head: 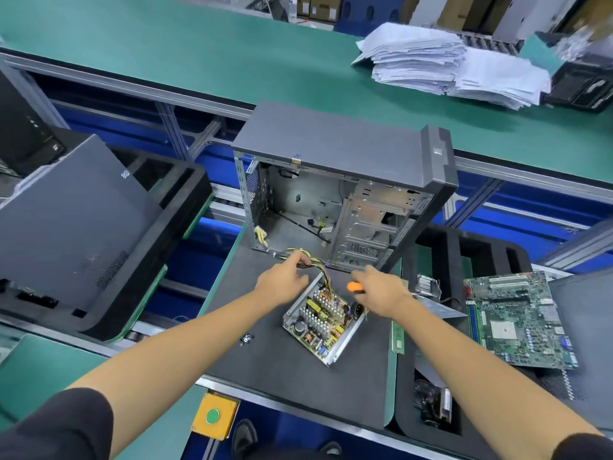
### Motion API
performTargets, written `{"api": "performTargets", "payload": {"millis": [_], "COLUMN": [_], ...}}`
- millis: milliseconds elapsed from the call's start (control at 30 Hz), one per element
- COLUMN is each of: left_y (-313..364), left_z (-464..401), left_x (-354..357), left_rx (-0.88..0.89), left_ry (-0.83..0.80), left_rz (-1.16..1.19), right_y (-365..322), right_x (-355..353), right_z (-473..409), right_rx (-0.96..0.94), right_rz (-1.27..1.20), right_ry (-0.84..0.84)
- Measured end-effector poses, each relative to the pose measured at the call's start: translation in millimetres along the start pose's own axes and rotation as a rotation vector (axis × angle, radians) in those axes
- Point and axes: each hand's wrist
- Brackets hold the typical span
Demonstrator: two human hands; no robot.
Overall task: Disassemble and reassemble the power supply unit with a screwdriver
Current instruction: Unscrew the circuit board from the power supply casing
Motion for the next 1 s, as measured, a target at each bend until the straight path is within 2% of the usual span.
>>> {"api": "performTargets", "payload": {"millis": [67,167,233,300,433,667,900,1000], "left_y": [7,16,16,13,15,40,55,60], "left_z": [3,18,31,38,42,55,48,45], "left_x": [3,17,33,48,54,79,79,75], "left_rx": [0.023,0.236,0.33,0.345,0.258,0.086,0.055,0.093], "left_ry": [0.051,0.04,-0.049,-0.117,-0.214,-0.154,-0.042,-0.052], "left_rz": [-0.038,-0.06,-0.29,-0.448,-0.441,-0.584,-0.603,-0.653], "right_y": [12,13,9,4,-2,2,2,4], "right_x": [11,21,22,21,21,28,30,31], "right_z": [11,20,22,24,21,22,22,23], "right_rx": [0.077,0.15,0.163,0.171,0.15,0.194,0.23,0.223], "right_rz": [-0.104,-0.222,-0.221,-0.195,-0.168,-0.272,-0.365,-0.385], "right_ry": [-0.025,-0.005,-0.035,-0.06,-0.052,0.032,0.049,0.037]}}
Point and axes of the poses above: each hand's wrist, its own z-axis away from the middle knuckle, its own x-axis out of the palm, y = z × x, and after that the axes turned 8 degrees about y, right-handed
